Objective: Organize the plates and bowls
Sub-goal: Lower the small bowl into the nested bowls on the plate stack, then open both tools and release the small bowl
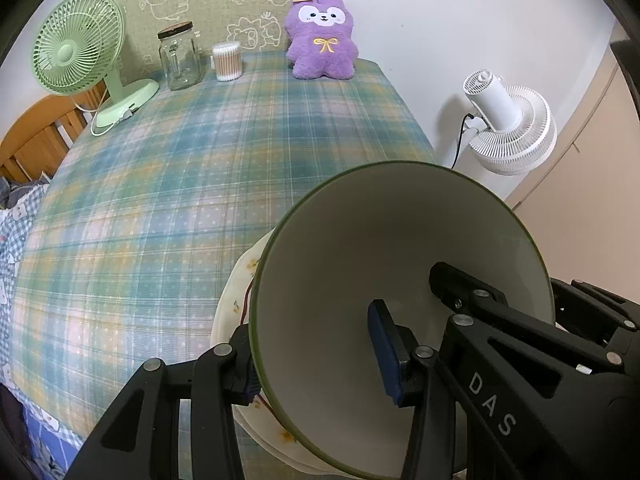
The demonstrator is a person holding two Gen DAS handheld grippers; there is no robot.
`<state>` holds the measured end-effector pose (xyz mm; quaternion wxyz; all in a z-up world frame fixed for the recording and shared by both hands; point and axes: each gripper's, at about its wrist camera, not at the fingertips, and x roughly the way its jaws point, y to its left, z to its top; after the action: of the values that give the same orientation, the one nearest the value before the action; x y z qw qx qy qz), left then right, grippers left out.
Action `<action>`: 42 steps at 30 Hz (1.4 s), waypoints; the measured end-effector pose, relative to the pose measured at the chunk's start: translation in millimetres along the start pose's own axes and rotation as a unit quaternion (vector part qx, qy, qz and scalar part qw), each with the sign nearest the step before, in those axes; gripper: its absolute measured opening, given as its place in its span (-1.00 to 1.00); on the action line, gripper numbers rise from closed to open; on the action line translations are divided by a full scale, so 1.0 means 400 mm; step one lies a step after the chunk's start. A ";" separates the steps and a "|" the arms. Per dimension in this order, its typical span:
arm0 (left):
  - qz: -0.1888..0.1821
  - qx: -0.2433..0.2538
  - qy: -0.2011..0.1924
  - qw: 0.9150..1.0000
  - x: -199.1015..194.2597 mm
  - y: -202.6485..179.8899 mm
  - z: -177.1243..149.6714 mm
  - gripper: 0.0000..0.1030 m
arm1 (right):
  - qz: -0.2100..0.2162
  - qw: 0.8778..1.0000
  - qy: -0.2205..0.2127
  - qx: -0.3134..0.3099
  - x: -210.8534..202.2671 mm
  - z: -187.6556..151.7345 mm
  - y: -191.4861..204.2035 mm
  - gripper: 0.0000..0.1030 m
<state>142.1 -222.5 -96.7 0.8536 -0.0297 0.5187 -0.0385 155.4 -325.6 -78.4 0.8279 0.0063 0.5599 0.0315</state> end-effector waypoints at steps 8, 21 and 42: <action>0.002 0.013 -0.024 1.000 -0.031 -0.007 0.005 0.45 | -0.005 1.000 -0.027 0.002 -0.036 0.000 0.000 0.24; 0.003 0.024 -0.055 0.998 -0.105 0.008 0.017 0.65 | -0.043 0.997 -0.066 0.005 -0.124 -0.001 0.028 0.30; 0.058 0.015 -0.150 0.987 -0.290 0.281 0.023 0.71 | -0.051 0.986 -0.158 0.010 -0.305 0.011 0.272 0.30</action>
<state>101.2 -99.5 -0.3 0.9227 0.0080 0.3854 0.0078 109.2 -224.2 41.3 0.9065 -0.0093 0.4218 -0.0182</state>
